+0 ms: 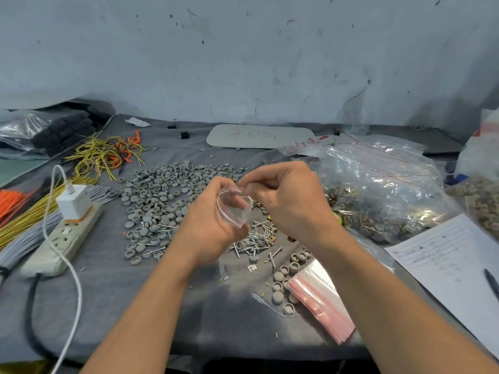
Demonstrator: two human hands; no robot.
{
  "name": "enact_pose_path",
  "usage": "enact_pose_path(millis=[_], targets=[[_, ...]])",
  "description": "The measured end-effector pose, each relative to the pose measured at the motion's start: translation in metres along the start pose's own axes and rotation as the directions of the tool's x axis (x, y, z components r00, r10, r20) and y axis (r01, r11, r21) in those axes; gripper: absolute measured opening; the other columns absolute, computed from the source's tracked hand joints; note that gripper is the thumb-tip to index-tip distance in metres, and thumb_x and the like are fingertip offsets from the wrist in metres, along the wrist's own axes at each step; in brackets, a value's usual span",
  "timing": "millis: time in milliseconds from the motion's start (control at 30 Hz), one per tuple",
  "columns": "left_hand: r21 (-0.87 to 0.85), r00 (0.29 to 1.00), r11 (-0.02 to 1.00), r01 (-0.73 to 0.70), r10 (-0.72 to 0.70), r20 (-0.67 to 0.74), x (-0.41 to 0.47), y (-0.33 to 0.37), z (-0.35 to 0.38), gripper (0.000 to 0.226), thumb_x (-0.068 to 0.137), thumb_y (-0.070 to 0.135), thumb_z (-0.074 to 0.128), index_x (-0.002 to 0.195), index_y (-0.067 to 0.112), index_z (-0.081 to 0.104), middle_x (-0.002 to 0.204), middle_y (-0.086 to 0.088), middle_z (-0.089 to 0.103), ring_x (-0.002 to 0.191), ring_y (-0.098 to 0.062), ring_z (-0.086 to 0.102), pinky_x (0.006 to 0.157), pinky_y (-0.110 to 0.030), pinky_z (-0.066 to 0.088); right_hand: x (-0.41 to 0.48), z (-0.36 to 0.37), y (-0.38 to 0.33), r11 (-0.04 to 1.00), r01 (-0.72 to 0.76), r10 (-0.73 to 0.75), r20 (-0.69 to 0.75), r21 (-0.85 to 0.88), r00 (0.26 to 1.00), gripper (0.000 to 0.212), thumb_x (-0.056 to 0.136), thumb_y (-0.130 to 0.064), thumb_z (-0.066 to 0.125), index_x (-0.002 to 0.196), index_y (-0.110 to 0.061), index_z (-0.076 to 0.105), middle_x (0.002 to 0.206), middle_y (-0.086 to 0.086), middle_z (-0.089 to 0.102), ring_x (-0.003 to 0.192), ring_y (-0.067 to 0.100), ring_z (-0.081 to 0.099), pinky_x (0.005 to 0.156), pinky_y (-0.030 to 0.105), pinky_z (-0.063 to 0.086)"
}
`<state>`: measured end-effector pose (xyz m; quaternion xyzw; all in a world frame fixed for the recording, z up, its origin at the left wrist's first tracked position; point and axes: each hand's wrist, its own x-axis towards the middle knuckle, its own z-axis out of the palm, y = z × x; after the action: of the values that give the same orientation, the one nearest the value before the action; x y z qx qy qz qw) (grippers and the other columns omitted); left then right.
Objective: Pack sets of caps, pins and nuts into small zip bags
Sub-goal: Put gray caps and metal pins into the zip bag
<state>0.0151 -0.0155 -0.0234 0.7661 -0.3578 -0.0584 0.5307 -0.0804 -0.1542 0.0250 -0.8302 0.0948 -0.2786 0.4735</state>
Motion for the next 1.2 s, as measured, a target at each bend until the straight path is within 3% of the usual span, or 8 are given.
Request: enact_pose_path(millis=[100,233,467,567,733,800,933,1200], targets=[[-0.088,0.996,0.995,0.056,-0.061,-0.062,0.002,-0.006,-0.003,0.054,0.056,0.019,0.083,0.098,0.04,0.056,0.099,0.003,0.073,0.076,-0.022,0.073,0.062,-0.047,0.061,0.004,-0.014,0.004,0.996,-0.023,0.012,-0.127,-0.085,0.992,0.019,0.09,-0.013,0.074,0.083,-0.028,0.083,0.071,-0.016,0.076,0.063,0.001,0.07,0.057,0.014,0.053],[-0.221,0.963,0.959,0.179,-0.217,-0.16,0.005,-0.012,-0.005,0.05,0.06,0.014,0.081,0.103,0.028,0.059,0.098,-0.002,0.075,0.083,-0.015,0.073,0.076,-0.036,0.059,0.001,-0.015,0.016,0.809,-0.113,0.232,0.137,-0.577,0.963,0.012,0.093,-0.024,0.072,0.084,-0.026,0.08,0.074,-0.008,0.075,0.061,0.012,0.069,0.066,0.031,0.063],[-0.328,0.901,0.873,0.361,-0.417,-0.118,0.01,-0.009,-0.008,0.016,0.08,0.009,0.08,0.092,0.009,0.07,0.079,0.001,0.071,0.08,-0.017,0.063,0.084,-0.04,0.048,-0.019,0.017,0.028,0.41,0.042,0.498,0.263,-0.911,0.827,0.026,0.091,-0.028,0.065,0.076,-0.017,0.046,0.075,-0.002,0.047,0.075,0.025,0.053,0.058,0.03,0.037],[-0.36,0.892,0.843,0.4,-0.448,-0.056,0.009,-0.006,-0.01,0.018,0.08,0.014,0.08,0.078,0.017,0.062,0.071,0.006,0.064,0.075,-0.015,0.055,0.107,-0.053,0.039,-0.019,0.021,0.025,0.424,0.05,0.479,0.27,-0.904,0.835,0.009,0.092,-0.019,0.06,0.092,-0.019,0.05,0.086,0.001,0.05,0.082,0.028,0.051,0.069,0.035,0.04],[-0.301,0.912,0.883,0.359,-0.4,-0.085,0.006,-0.002,-0.011,0.019,0.08,0.006,0.078,0.081,0.019,0.063,0.076,0.005,0.068,0.076,-0.017,0.061,0.083,-0.041,0.048,-0.017,0.015,0.021,0.477,-0.041,0.357,0.151,-0.878,0.922,0.01,0.091,-0.017,0.06,0.088,-0.017,0.05,0.071,-0.001,0.043,0.073,0.027,0.05,0.065,0.035,0.037],[-0.059,0.931,0.947,0.317,-0.322,-0.171,0.004,-0.004,-0.009,0.036,0.076,0.003,0.081,0.095,0.029,0.065,0.09,0.006,0.072,0.081,-0.015,0.069,0.071,-0.036,0.057,-0.013,0.011,0.015,0.537,-0.105,0.269,0.053,-0.837,0.962,0.005,0.092,-0.015,0.061,0.09,-0.019,0.064,0.071,0.0,0.057,0.069,0.027,0.057,0.064,0.034,0.042],[0.343,0.975,0.918,0.201,-0.153,-0.163,0.001,-0.005,0.001,0.047,0.071,0.014,0.087,0.098,0.038,0.058,0.087,0.019,0.063,0.075,-0.001,0.059,0.057,-0.022,0.041,-0.01,0.004,-0.003,0.727,-0.11,0.106,-0.048,-0.678,0.993,0.022,0.091,-0.016,0.062,0.087,-0.031,0.078,0.081,0.0,0.075,0.077,0.03,0.067,0.077,0.039,0.058],[0.289,0.98,0.937,0.194,-0.197,-0.019,0.004,-0.001,-0.002,0.052,0.059,0.016,0.089,0.084,0.048,0.057,0.077,0.023,0.068,0.065,0.0,0.062,0.051,-0.02,0.041,-0.009,0.023,-0.011,0.755,0.105,-0.036,0.119,-0.647,0.992,0.035,0.089,-0.013,0.069,0.105,-0.043,0.08,0.099,0.001,0.077,0.095,0.028,0.066,0.088,0.039,0.055]])
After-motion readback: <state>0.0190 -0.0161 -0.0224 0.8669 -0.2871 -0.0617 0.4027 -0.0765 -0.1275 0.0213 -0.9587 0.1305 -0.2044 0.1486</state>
